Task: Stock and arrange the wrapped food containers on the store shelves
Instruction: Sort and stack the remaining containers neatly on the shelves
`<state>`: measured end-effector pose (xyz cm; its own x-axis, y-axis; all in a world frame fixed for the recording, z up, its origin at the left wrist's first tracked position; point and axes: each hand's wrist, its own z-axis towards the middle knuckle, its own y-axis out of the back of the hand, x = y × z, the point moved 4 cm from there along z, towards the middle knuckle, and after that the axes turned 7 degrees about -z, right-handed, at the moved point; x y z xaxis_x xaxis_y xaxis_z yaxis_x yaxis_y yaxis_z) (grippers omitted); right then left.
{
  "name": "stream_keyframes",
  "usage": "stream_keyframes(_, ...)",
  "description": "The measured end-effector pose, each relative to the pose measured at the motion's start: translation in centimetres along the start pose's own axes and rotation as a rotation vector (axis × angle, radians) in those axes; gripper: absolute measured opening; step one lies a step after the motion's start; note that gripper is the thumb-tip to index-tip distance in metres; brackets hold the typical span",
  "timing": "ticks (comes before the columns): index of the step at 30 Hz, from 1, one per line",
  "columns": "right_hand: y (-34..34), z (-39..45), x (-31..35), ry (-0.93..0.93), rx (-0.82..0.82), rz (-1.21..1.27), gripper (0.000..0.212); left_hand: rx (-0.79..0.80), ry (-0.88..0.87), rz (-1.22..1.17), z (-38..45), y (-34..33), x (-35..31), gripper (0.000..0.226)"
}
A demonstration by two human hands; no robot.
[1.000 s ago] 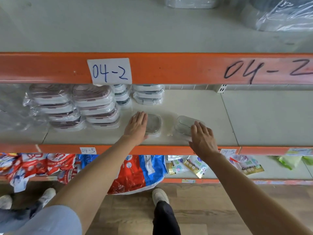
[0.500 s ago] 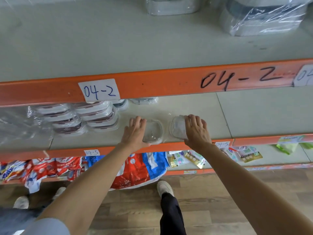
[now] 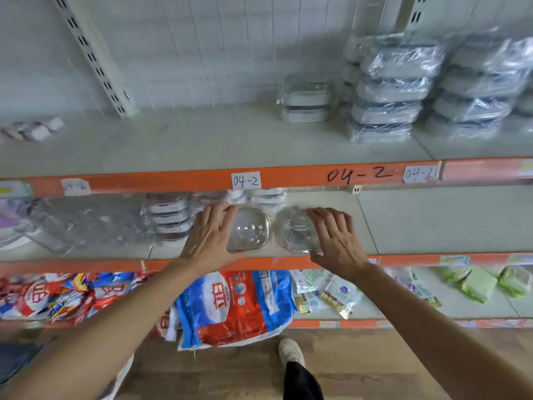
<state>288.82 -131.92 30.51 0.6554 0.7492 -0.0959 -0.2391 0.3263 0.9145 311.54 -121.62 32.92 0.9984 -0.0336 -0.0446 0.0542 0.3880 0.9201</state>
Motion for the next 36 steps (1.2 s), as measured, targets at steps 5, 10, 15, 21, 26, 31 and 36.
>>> stream_keyframes(5, 6.9, 4.4, 0.0, 0.013, -0.208, -0.016, 0.093, -0.161, 0.114, -0.03, 2.0, 6.7, 1.4, 0.103)
stream_keyframes(10, 9.1, 11.5, -1.6, -0.051, 0.003, -0.012, 0.095, -0.119, 0.272, -0.143, 5.7, 9.4, 3.2, 0.091)
stream_keyframes(15, 7.1, 17.5, -4.4, -0.047, 0.378, 0.154, 0.087, -0.154, 0.288, -0.316, 10.7, 10.8, 5.1, 0.085)
stream_keyframes(21, 5.9, 21.8, -7.0, 0.018, 0.556, 0.363, 0.106, -0.027, 0.196, -0.433, 18.5, 9.2, 4.2, 0.083)
stream_keyframes(26, 8.4, 24.7, -11.4, 0.008, 0.592, 0.5, 0.104, 0.091, 0.133, -0.466, 23.9, 6.7, 2.6, 0.081)
stream_keyframes(31, 8.0, 24.0, -10.8, 0.128, 0.658, 0.399, 0.1, 0.217, 0.091, -0.581, 24.4, 3.6, 0.4, 0.102)
stream_keyframes(36, 7.8, 23.7, -9.7, 0.098, 0.498, 0.358, 0.092, 0.198, 0.188, -0.743, 21.3, 3.1, 3.1, 0.139)
